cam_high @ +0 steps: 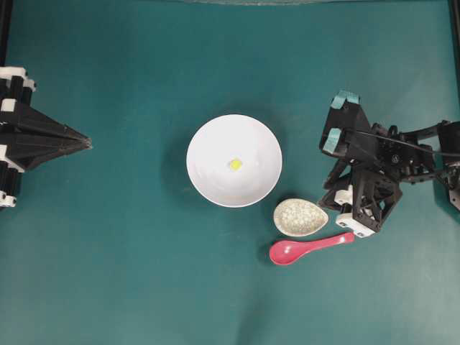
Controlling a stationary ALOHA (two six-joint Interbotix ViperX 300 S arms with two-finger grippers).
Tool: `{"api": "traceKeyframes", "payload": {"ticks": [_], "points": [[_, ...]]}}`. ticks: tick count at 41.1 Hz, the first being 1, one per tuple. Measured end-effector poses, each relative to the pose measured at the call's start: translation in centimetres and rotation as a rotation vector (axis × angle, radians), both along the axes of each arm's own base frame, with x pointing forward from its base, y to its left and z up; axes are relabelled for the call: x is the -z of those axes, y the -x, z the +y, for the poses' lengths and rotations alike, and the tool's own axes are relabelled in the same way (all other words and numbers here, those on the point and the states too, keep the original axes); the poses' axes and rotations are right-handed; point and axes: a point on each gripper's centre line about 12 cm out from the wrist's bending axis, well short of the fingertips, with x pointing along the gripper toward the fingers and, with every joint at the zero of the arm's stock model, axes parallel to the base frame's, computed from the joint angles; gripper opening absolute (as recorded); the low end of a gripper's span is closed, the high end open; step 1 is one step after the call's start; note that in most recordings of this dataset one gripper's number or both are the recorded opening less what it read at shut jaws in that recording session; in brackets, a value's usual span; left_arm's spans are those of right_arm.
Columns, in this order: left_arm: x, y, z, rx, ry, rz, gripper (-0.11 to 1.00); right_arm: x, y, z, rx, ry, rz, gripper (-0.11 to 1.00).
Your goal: Scoop the yellow hexagonal prism block from the bowl with a spoon using the right arm.
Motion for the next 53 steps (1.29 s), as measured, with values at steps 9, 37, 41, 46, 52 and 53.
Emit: {"api": "traceKeyframes", "payload": {"ticks": [9, 37, 41, 46, 52, 53], "points": [[0.0, 0.0, 0.0, 0.000, 0.001, 0.000, 0.03, 0.0, 0.0, 0.0, -0.032, 0.034, -0.006, 0.51], [0.0, 0.0, 0.0, 0.000, 0.001, 0.002, 0.03, 1.0, 1.2, 2.7, -0.497, 0.351, 0.038, 0.51], [0.1, -0.1, 0.0, 0.000, 0.001, 0.003, 0.03, 1.4, 1.1, 3.3, -0.520, 0.350, 0.044, 0.51], [0.0, 0.0, 0.0, 0.000, 0.001, 0.003, 0.03, 2.1, 1.2, 4.3, -0.554, 0.348, 0.055, 0.51], [0.0, 0.0, 0.0, 0.000, 0.001, 0.002, 0.03, 3.0, 0.9, 5.5, -0.568, 0.319, 0.041, 0.51], [0.1, -0.1, 0.0, 0.000, 0.000, 0.003, 0.03, 3.1, 0.9, 5.7, -0.567, 0.312, 0.035, 0.51]]}}
